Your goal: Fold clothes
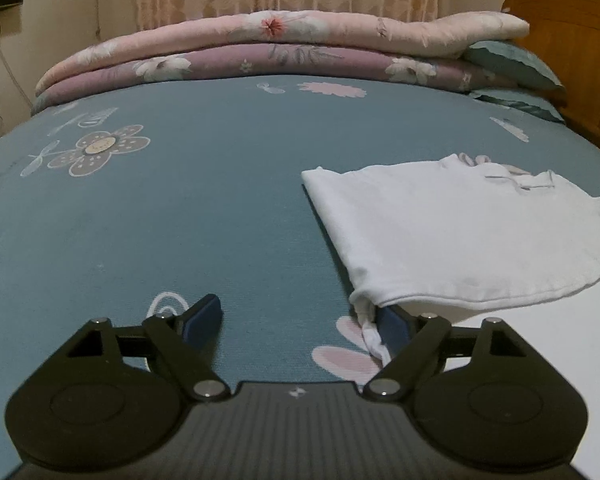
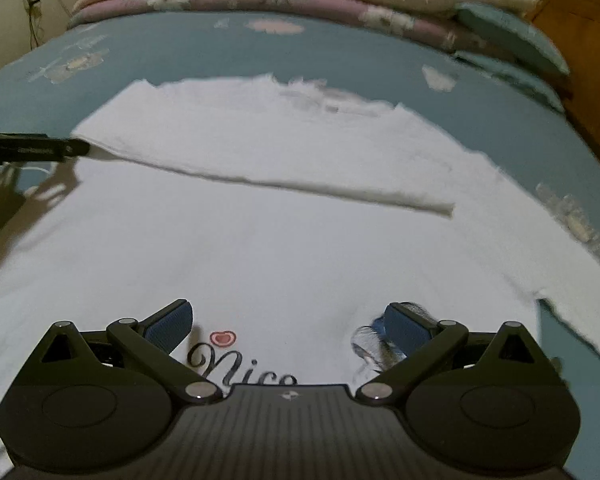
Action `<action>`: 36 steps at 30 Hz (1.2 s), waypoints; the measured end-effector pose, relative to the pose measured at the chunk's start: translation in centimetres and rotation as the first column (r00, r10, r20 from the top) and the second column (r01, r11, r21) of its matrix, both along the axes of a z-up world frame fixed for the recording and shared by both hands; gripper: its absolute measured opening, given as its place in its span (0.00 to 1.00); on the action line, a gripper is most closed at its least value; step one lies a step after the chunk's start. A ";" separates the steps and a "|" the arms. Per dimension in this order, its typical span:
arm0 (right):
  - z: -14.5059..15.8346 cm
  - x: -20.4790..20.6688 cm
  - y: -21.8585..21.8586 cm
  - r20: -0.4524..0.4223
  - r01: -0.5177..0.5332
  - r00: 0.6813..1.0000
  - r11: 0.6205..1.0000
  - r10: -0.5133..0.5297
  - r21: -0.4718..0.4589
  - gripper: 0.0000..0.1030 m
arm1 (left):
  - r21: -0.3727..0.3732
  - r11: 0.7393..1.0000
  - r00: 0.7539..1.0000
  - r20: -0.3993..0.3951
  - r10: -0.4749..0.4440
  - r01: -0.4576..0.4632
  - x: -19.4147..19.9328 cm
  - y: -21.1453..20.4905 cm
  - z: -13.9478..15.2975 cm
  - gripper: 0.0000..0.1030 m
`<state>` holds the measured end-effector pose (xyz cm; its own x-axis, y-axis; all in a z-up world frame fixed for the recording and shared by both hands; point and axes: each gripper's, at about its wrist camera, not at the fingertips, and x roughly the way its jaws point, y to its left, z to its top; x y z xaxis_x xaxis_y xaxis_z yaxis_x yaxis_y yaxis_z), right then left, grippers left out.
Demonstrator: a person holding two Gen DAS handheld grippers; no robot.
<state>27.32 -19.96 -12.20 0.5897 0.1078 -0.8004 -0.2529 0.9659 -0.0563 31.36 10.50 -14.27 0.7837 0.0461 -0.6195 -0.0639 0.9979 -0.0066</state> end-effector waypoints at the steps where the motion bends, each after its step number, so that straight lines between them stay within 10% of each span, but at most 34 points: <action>1: -0.6 0.4 0.0 -0.014 0.003 1.000 1.000 -0.003 0.002 1.00 | -0.003 1.000 1.000 0.001 -0.001 0.001 0.0 0.0 0.0 0.81; 14: -0.6 0.1 -1.5 -0.005 0.021 1.000 0.993 -0.021 0.119 1.00 | -0.041 0.999 1.000 0.004 -0.002 0.002 0.0 0.5 0.1 0.82; 17: 1.0 1.8 -3.9 -0.020 0.058 0.998 0.957 -0.054 0.285 1.00 | -0.044 0.999 1.000 0.003 -0.001 0.001 0.0 0.5 0.1 0.82; 22: 1.7 5.9 -9.6 -0.068 0.199 0.979 0.815 -0.194 0.545 0.83 | -0.048 0.999 1.000 0.002 -0.001 0.002 0.0 0.5 0.2 0.82; 29: -3.2 9.6 -17.1 -0.240 0.396 0.900 0.455 -0.363 0.797 0.67 | -0.051 0.999 1.000 0.001 -0.005 0.005 0.1 0.6 0.1 0.82; 36: -4.3 12.6 -17.1 -0.197 0.352 0.911 0.433 -0.362 0.830 0.65 | -0.045 0.999 1.000 0.001 -0.005 0.005 0.1 0.5 0.1 0.82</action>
